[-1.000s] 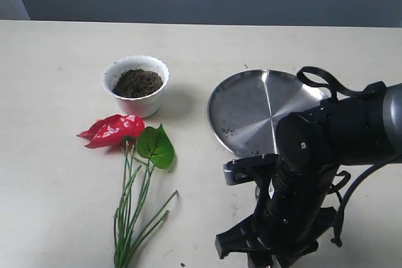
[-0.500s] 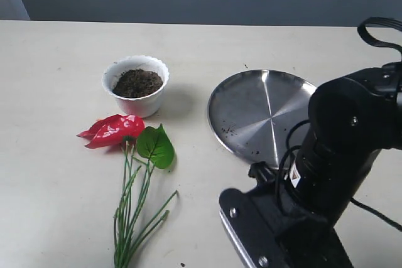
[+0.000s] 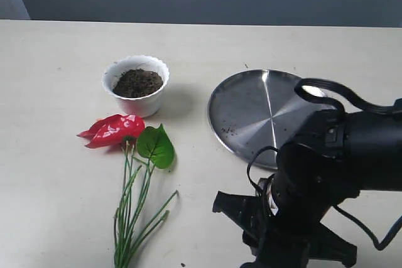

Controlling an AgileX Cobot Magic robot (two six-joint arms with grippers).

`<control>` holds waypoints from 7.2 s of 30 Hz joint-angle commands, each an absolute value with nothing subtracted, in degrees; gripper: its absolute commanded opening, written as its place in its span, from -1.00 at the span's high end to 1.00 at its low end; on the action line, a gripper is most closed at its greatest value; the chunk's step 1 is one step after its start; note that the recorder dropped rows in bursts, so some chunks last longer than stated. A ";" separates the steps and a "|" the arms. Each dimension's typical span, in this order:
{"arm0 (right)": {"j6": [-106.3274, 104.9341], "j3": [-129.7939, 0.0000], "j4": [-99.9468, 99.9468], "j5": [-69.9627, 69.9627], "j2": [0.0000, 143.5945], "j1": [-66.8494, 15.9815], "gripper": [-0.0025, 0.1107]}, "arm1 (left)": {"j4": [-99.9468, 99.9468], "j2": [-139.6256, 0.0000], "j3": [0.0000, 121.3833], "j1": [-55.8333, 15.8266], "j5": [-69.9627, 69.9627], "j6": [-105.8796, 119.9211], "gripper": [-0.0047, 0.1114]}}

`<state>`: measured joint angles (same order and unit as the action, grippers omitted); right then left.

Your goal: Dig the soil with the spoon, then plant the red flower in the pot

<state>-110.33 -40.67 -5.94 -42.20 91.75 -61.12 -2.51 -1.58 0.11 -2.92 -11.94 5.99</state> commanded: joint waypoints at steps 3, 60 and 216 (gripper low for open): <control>-111.91 -40.20 -4.94 -50.73 91.64 -61.30 0.37 | -2.58 -1.34 0.00 -3.01 -11.58 5.81 0.91; -101.02 -32.64 -2.23 -33.66 93.68 -64.63 0.02 | -2.46 -1.34 0.00 -3.01 -11.56 5.81 0.91; -19.41 -84.71 -24.30 31.86 125.54 -53.68 0.97 | -2.43 -1.34 0.00 -3.01 -11.44 5.81 0.91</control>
<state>-20.69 -85.07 -24.84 31.42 125.20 -53.97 -2.51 -1.58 0.11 -2.92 -11.94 5.99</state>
